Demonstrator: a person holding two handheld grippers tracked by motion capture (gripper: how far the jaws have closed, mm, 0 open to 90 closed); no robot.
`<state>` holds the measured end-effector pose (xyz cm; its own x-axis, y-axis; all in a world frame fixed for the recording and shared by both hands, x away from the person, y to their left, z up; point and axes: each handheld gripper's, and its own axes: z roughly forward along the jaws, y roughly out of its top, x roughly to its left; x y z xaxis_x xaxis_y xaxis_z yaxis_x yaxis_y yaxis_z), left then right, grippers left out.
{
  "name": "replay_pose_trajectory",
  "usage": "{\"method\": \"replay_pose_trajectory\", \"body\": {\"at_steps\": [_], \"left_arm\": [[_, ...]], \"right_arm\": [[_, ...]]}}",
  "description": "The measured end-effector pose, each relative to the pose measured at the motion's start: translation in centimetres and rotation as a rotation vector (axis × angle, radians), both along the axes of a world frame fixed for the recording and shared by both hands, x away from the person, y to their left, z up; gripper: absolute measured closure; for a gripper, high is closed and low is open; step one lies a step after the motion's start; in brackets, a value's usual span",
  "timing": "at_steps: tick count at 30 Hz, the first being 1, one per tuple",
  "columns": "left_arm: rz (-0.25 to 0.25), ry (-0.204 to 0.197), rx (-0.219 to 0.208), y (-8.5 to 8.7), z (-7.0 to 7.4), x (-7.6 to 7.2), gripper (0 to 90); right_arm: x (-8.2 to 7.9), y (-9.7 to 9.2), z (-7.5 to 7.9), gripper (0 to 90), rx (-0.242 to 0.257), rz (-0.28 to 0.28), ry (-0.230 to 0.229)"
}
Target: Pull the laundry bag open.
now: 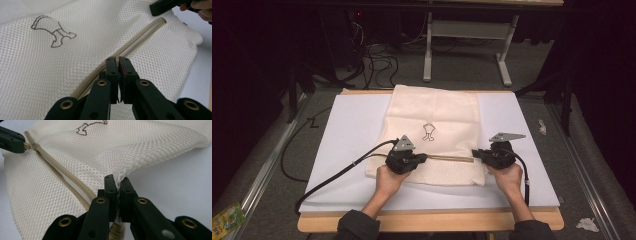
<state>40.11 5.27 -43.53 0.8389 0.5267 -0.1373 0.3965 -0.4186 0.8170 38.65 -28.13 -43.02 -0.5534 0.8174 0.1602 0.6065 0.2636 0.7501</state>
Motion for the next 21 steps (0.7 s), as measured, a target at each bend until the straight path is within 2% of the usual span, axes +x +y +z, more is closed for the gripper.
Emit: {"method": "replay_pose_trajectory", "body": {"at_steps": [17,21], "left_arm": [[0.03,-0.005,-0.004,1.3,0.3,0.1,87.0],[0.038,0.004,-0.012,1.8,0.3,0.2,87.0]], "right_arm": [[0.1,0.0,0.0,88.0,-0.012,-0.008,-0.011],[0.0,-0.2,0.0,88.0,-0.012,-0.012,-0.007]]}}
